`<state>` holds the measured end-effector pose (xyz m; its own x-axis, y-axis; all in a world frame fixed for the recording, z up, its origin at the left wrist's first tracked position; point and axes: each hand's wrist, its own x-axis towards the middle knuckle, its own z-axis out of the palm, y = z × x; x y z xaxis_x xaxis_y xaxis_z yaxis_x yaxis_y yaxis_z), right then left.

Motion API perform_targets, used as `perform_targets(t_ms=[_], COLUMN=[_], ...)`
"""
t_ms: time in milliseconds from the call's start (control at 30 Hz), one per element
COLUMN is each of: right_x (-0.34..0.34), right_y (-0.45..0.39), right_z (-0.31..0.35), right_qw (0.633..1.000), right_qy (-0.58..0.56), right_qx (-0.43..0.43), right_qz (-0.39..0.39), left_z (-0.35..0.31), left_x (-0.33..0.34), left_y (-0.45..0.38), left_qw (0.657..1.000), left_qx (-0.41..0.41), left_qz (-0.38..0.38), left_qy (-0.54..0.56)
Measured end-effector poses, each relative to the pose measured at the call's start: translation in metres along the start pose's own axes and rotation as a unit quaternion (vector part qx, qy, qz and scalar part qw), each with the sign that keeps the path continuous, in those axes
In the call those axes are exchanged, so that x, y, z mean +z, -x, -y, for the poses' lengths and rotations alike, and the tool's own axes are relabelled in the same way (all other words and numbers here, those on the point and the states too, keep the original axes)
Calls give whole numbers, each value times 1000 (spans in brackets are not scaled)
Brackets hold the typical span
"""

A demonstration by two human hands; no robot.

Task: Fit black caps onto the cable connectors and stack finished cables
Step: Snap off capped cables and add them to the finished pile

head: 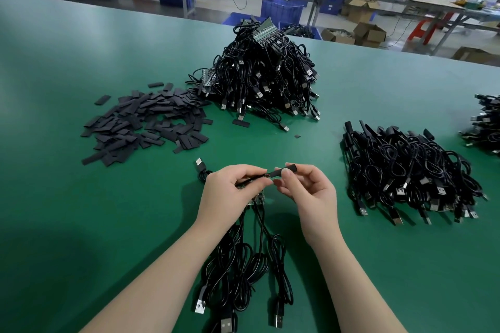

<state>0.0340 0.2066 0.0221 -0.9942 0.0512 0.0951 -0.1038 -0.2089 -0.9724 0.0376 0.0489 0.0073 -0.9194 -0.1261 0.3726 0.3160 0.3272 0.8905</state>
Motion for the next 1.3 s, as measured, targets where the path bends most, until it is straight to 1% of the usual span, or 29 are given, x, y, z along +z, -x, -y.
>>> perform_targets(t_ms=[100,167,233,333,500,633,967,1200,1300], right_x=[3,4,3,2,5,6,6,7,7], right_y=[1,1,1,1,2,4,5,5,4], right_z=[-3,-3,-2,-3,-4,-3,-5,-4,-6], right_qw=[1000,1000,1000,999,1000,1000,1000,1000,1000], right_qy=[6,2,-11,-30,8,13,6,8,11], right_qx=[7,10,9,13,9,-4,0,11,22], right_qz=[13,5,-8,-11,13,14,-2,18,19], left_z=[-1,-2,-2,-3,-3,-3,-4,-6,-6], left_x=[-1,-2,-1,3,5,4,1,1,0], left_y=[1,1,2,2,3,3,2,4,4], left_qw=[1000,1000,1000,1000,1000,999,997,996,997], left_qx=[16,23,12,-1,3,-8,40,66,59], left_qz=[-3,6,12,1,-8,-25,-28,-33,-35], left_qy=[-8,-13,-17,-21,-21,-20,-52,-57,-47])
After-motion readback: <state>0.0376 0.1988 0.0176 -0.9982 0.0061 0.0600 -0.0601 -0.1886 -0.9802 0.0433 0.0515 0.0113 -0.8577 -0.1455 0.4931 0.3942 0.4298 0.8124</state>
